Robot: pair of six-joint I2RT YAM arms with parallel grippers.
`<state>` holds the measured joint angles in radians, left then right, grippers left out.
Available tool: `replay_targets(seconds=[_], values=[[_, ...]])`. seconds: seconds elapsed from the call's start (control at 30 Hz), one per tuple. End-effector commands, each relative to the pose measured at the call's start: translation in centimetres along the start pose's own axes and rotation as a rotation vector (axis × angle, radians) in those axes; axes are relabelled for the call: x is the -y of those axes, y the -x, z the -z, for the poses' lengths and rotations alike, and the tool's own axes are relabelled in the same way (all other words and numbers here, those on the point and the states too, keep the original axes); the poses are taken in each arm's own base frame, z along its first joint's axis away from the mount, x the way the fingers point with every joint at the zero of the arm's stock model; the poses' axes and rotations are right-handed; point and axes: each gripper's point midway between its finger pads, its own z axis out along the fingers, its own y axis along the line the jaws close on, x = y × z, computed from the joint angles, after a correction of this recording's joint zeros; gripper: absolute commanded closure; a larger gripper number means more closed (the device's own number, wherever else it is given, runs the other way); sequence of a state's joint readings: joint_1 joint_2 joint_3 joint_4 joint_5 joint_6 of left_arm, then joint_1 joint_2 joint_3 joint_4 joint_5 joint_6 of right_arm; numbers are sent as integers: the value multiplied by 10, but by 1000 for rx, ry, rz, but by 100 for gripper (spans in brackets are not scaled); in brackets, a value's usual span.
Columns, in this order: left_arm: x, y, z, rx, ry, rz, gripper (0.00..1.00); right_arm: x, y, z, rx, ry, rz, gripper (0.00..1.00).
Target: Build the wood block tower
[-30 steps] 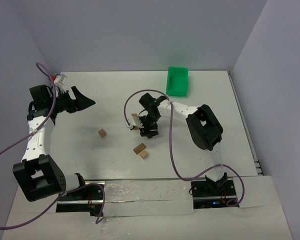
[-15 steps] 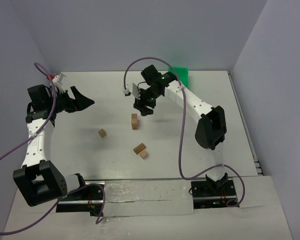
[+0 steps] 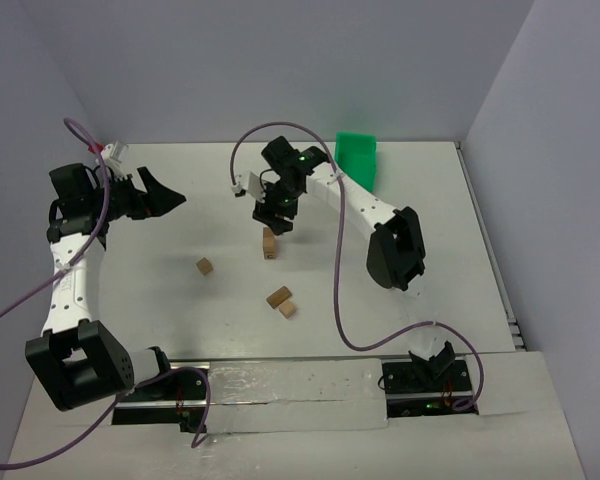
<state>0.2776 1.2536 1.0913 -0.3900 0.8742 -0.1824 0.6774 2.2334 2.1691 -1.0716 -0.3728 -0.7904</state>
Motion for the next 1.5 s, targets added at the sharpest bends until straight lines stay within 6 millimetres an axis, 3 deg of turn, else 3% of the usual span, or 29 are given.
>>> replay_targets(seconds=[0.0, 0.57, 1.47], values=[[-2, 23, 4, 37, 4, -8, 1, 2, 21, 5, 25, -36, 52, 96], [-15, 28, 14, 59, -14, 61, 1, -1, 23, -19, -10, -17, 76, 95], [-19, 26, 14, 62, -14, 72, 1, -2, 23, -33, -35, -28, 58, 91]])
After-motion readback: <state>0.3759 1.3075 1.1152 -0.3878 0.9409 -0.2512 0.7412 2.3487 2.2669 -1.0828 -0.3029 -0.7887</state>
